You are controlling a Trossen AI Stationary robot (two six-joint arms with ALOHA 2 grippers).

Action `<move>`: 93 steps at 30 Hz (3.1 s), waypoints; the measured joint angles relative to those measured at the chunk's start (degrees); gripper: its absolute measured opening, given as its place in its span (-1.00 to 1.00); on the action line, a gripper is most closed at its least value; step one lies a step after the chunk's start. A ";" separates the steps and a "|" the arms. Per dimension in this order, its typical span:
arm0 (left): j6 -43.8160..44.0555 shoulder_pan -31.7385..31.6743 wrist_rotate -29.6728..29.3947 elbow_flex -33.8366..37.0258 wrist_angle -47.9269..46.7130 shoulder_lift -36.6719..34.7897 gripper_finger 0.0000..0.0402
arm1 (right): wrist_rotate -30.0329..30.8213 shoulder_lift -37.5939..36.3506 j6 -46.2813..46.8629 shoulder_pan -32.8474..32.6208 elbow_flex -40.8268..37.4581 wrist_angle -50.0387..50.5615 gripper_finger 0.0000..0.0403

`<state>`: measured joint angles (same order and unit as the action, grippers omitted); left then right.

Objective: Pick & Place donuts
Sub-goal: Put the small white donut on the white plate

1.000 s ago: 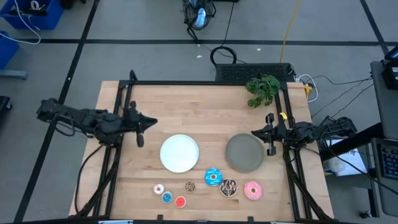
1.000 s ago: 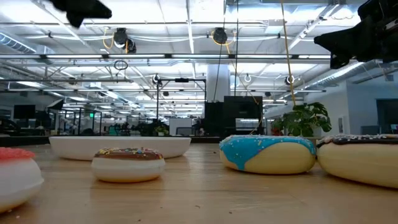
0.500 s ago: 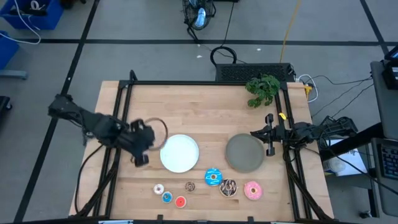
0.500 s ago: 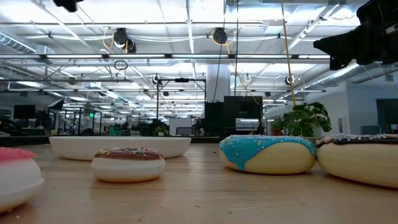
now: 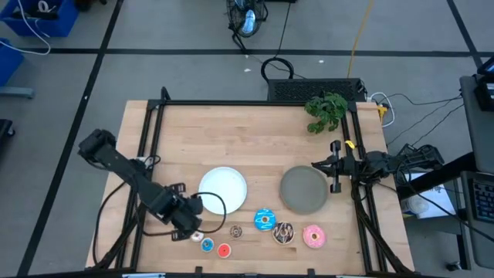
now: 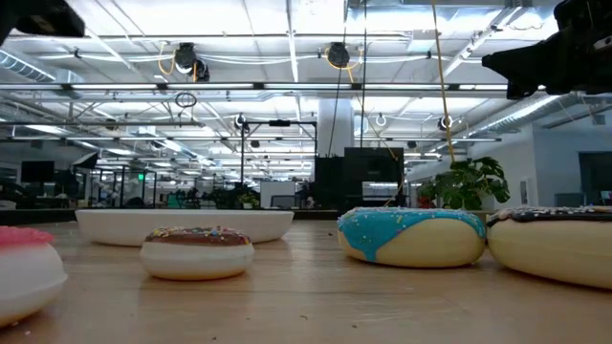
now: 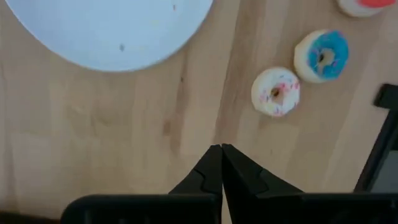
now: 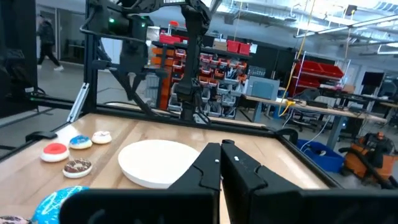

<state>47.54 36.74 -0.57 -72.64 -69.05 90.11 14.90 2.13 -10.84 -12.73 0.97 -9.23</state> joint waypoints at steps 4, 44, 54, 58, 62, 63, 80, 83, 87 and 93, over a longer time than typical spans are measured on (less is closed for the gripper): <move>-0.43 0.97 1.22 0.00 0.89 0.74 -0.97 | 0.00 0.00 -2.17 0.00 -0.01 0.01 -1.00; -8.03 5.03 -5.43 -21.59 -8.16 18.05 -0.02 | -0.01 0.04 1.60 0.00 -0.01 -2.58 -1.00; -9.39 6.39 -6.81 -21.57 -3.19 18.05 0.32 | 0.00 0.04 1.61 0.00 -0.02 -2.58 -1.00; -7.85 6.57 -8.07 -21.57 -3.60 18.05 0.37 | 0.00 0.04 1.61 0.00 -0.02 -2.58 -1.00; -9.21 6.81 -8.38 -20.95 -3.52 18.05 0.43 | 0.00 0.04 1.37 0.00 -0.02 -2.89 -1.00; -9.54 6.83 -8.47 -20.74 -3.49 18.05 0.44 | 0.00 0.03 1.35 0.00 -0.01 -2.99 -1.00; -12.76 6.81 -6.80 -13.67 8.43 17.96 0.45 | 0.00 0.04 1.17 0.00 -0.01 -2.98 -1.00; -12.95 6.81 -6.49 -12.03 9.28 17.96 0.45 | 0.00 0.04 1.17 0.00 -0.02 -2.98 -1.00; -13.03 7.14 -6.94 -9.82 9.27 17.96 0.45 | 0.00 0.04 1.15 0.00 -0.02 -2.98 -1.00; -10.06 7.19 -5.62 -8.55 9.24 17.96 0.45 | 0.02 0.04 1.15 0.00 -0.02 -2.98 -1.00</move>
<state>37.47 43.92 -6.19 -81.19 -59.81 108.07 14.92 2.17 -9.69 -12.73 0.95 -12.21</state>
